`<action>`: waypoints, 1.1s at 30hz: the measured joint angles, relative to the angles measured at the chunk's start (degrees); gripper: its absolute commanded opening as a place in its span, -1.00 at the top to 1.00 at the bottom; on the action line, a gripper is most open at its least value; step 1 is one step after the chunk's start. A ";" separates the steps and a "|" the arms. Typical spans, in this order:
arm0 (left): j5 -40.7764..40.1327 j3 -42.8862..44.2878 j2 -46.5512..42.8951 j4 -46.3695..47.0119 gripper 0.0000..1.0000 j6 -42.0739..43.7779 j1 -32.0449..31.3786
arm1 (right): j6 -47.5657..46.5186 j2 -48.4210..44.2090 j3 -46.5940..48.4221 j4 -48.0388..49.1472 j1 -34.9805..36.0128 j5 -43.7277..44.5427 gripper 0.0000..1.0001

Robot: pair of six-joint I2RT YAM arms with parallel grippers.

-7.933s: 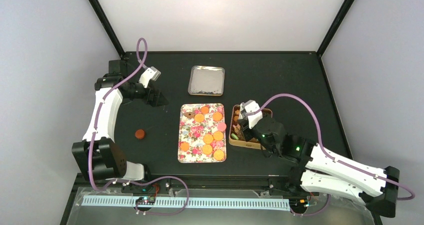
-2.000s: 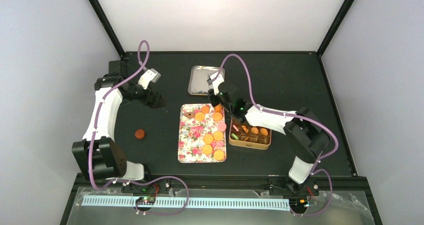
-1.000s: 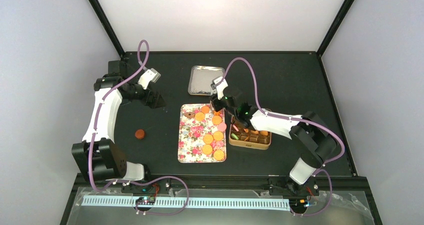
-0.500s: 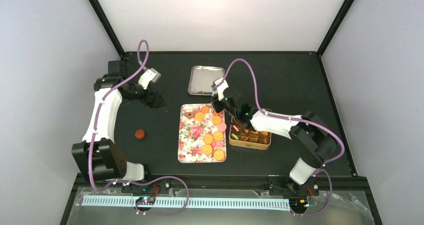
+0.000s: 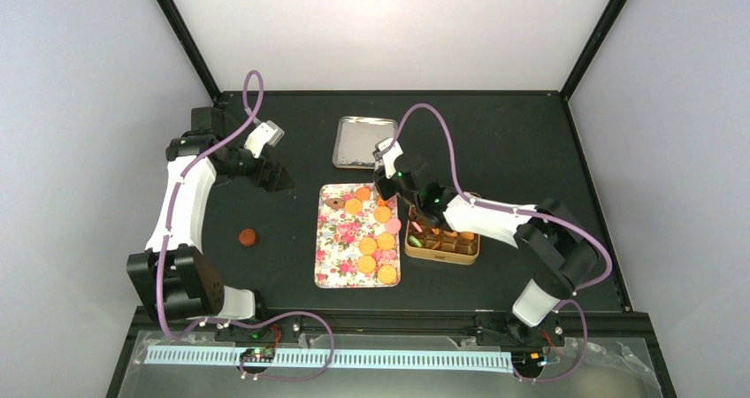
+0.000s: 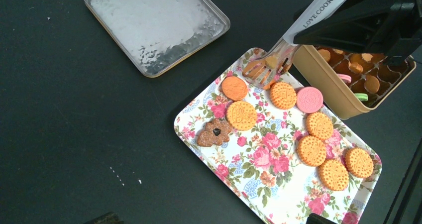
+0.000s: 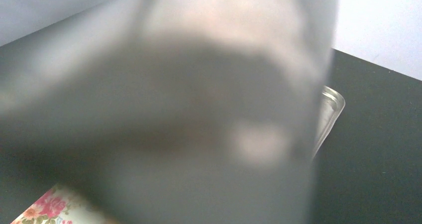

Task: Pack the cookies
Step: Pick up the fake cookies from the plate, then place the fake cookies in the empty pocket of the box.

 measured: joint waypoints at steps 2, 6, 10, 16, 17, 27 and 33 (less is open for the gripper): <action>0.00 0.00 0.00 0.00 -0.97 0.00 0.00 | -0.44 -0.79 0.11 -1.03 0.00 0.04 0.98; 0.00 0.00 0.00 0.00 -0.97 0.00 0.00 | -1.22 -4.33 0.17 -2.16 0.00 0.15 0.98; 0.02 0.00 0.00 0.00 -0.97 0.00 0.00 | -1.64 -8.96 0.22 -2.25 0.00 0.39 0.98; 0.07 0.00 0.00 0.00 -0.98 0.00 0.00 | -1.86 -17.77 -2.03 -3.96 0.04 1.57 0.98; 0.15 0.00 0.00 0.00 -0.98 0.00 0.00 | -1.86 -19.76 -2.91 -4.74 0.04 1.99 0.98; 2.40 -0.02 0.00 0.00 -0.98 0.04 0.00 | -1.53 -40.74 -9.44 -20.55 0.04 6.88 0.98; 2.80 -0.68 0.00 0.02 -0.98 0.04 0.00 | 0.76 -47.98 -10.43 -32.39 0.07 9.40 0.98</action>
